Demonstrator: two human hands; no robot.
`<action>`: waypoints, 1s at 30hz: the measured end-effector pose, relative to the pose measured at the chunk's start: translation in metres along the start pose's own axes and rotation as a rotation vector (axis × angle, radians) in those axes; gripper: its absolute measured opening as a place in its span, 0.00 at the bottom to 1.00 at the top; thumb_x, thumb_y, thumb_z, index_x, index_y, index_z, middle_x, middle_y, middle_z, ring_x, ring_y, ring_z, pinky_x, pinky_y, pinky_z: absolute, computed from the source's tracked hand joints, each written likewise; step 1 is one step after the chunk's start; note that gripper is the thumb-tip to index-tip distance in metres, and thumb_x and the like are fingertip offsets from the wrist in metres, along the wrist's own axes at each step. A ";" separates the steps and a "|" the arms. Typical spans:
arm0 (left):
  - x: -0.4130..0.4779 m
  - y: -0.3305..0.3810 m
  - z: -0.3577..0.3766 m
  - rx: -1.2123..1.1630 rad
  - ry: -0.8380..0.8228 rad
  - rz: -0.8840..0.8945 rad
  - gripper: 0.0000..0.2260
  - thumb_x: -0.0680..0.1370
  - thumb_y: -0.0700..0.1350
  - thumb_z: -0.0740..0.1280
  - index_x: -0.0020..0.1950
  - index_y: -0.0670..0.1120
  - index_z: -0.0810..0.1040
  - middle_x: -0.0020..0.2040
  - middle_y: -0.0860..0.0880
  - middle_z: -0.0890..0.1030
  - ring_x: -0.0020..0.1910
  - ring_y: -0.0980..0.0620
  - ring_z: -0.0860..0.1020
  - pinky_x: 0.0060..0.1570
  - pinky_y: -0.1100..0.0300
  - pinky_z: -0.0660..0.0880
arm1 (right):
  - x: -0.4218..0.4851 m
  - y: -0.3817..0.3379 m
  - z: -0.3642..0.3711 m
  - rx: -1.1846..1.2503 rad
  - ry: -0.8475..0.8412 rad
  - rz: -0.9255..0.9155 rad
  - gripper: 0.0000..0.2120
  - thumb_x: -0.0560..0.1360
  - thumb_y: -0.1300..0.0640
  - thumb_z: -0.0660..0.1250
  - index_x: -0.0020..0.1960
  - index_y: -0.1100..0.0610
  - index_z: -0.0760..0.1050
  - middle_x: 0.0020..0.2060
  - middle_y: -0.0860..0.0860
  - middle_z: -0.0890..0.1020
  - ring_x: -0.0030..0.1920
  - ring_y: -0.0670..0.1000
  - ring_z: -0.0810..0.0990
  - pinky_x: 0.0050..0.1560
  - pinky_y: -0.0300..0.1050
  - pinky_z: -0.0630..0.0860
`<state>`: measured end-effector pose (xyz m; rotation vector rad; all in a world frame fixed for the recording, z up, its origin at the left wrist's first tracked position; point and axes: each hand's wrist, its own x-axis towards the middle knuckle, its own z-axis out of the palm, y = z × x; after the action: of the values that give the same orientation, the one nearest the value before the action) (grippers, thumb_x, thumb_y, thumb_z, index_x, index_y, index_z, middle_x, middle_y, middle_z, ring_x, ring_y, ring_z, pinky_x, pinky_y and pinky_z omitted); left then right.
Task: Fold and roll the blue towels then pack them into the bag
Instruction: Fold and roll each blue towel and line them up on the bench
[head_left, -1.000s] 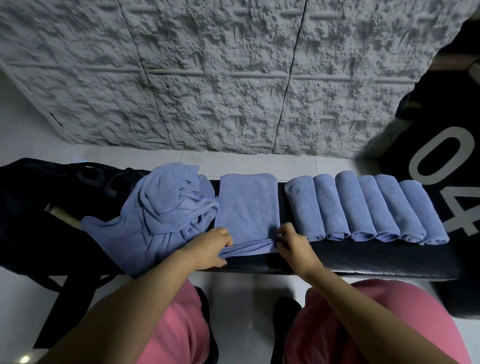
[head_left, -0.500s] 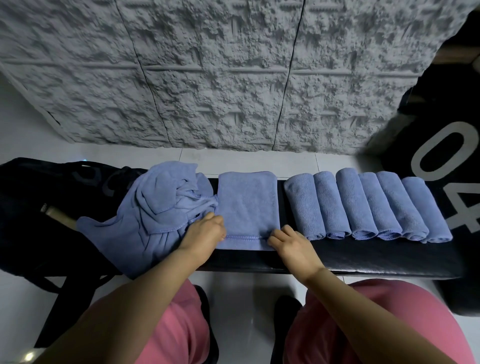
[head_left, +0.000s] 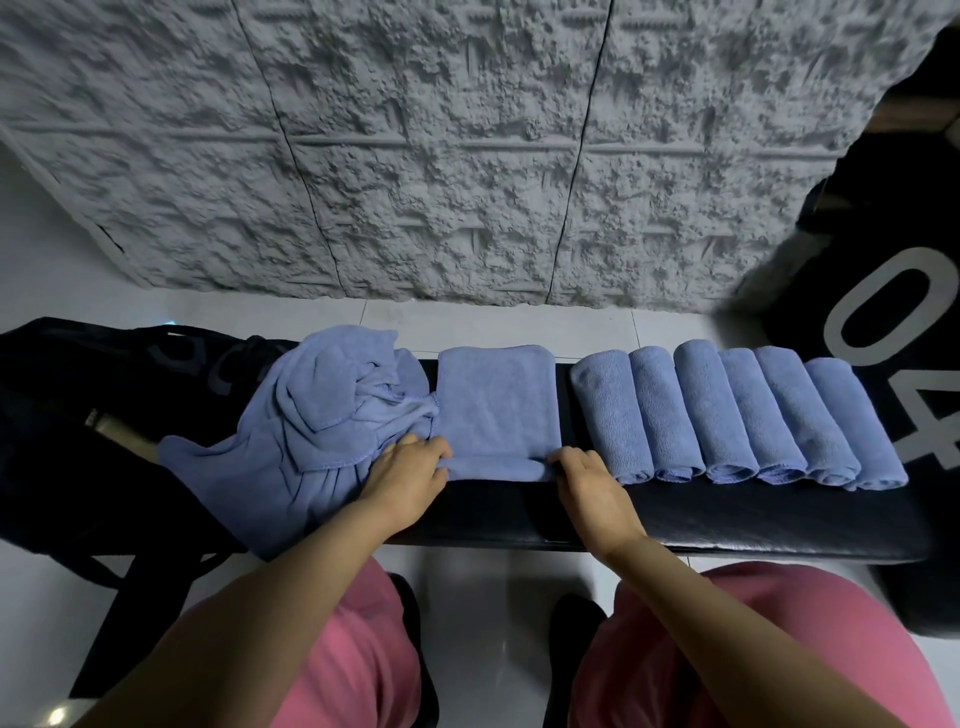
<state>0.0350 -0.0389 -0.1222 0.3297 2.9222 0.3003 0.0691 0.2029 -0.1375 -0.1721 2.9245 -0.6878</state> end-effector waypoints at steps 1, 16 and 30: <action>0.001 0.000 0.001 -0.004 -0.018 -0.033 0.08 0.78 0.45 0.58 0.55 0.47 0.74 0.53 0.45 0.77 0.52 0.43 0.74 0.48 0.55 0.67 | 0.001 -0.002 -0.002 0.033 -0.012 0.046 0.08 0.78 0.61 0.54 0.55 0.54 0.66 0.47 0.51 0.72 0.48 0.56 0.71 0.43 0.52 0.71; 0.007 0.001 0.001 -0.046 0.128 0.222 0.03 0.68 0.41 0.73 0.36 0.46 0.80 0.37 0.49 0.78 0.43 0.45 0.78 0.40 0.57 0.73 | -0.002 -0.002 -0.008 -0.384 0.055 -0.226 0.13 0.66 0.60 0.72 0.46 0.51 0.73 0.43 0.46 0.74 0.40 0.50 0.74 0.21 0.42 0.58; 0.001 0.005 -0.001 -0.215 0.011 -0.097 0.18 0.77 0.47 0.64 0.66 0.51 0.68 0.62 0.50 0.74 0.61 0.47 0.71 0.61 0.57 0.65 | 0.000 -0.003 -0.005 0.021 0.037 0.128 0.21 0.79 0.55 0.57 0.70 0.42 0.63 0.65 0.42 0.73 0.58 0.52 0.77 0.45 0.47 0.72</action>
<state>0.0350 -0.0339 -0.1201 0.1539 2.8690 0.5971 0.0689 0.2027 -0.1313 0.0298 2.9306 -0.7088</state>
